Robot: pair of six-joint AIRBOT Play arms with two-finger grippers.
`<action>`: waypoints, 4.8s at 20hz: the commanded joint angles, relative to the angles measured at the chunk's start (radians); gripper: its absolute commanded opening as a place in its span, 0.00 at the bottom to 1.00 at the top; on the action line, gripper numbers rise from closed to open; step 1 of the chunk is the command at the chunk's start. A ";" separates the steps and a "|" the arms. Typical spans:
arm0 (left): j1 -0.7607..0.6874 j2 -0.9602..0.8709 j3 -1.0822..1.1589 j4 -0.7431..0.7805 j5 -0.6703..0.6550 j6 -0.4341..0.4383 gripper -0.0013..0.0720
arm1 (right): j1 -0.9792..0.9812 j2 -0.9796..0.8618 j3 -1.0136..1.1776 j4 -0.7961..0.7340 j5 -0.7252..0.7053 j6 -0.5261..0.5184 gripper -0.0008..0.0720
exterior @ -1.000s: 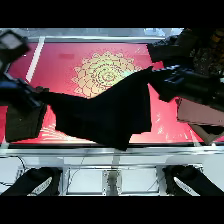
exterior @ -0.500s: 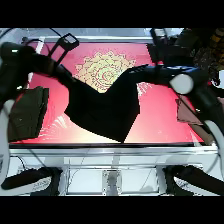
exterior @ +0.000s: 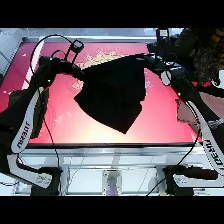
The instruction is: Fold the clothes and pants, and hang the long-sleeved shirts on hangers.
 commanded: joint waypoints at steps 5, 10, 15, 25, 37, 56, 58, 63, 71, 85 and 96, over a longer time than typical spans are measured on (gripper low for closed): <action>0.004 -0.021 -0.006 -0.006 0.294 0.218 0.06 | 0.090 -0.010 -0.002 0.072 0.494 -0.006 0.02; 0.005 -0.021 -0.014 0.036 0.611 0.220 0.06 | 0.134 -0.010 -0.068 0.076 0.851 0.003 0.02; -0.004 -0.005 -0.100 0.024 0.717 0.230 0.06 | 0.134 0.043 -0.149 0.155 1.013 0.003 0.02; 0.000 0.046 -0.156 -0.014 0.832 0.243 0.29 | 0.133 0.099 -0.156 0.252 1.208 0.002 0.58; 0.149 0.286 -0.156 -0.046 0.759 -0.013 0.35 | -0.030 -0.007 -0.183 0.291 0.861 -0.090 0.85; 0.230 0.354 -0.159 -0.146 0.758 -0.032 0.35 | -0.014 -0.287 -0.183 0.501 0.655 -0.266 0.84; 0.230 0.354 -0.159 -0.146 0.758 -0.032 0.35 | 0.016 -0.312 -0.183 0.509 0.653 -0.266 0.76; 0.230 0.354 -0.159 -0.146 0.758 -0.032 0.35 | 0.064 -0.318 -0.183 0.533 0.608 -0.263 0.02; 0.230 0.354 -0.159 -0.146 0.757 -0.032 0.35 | 0.062 -0.317 0.046 -0.085 0.767 0.181 0.02; 0.230 0.352 -0.159 -0.146 0.757 -0.032 0.35 | -0.535 -0.149 0.438 -0.525 1.329 0.049 0.02; 0.230 0.348 -0.159 -0.146 0.696 -0.032 0.35 | -0.972 -0.103 0.455 -0.501 1.281 0.059 0.13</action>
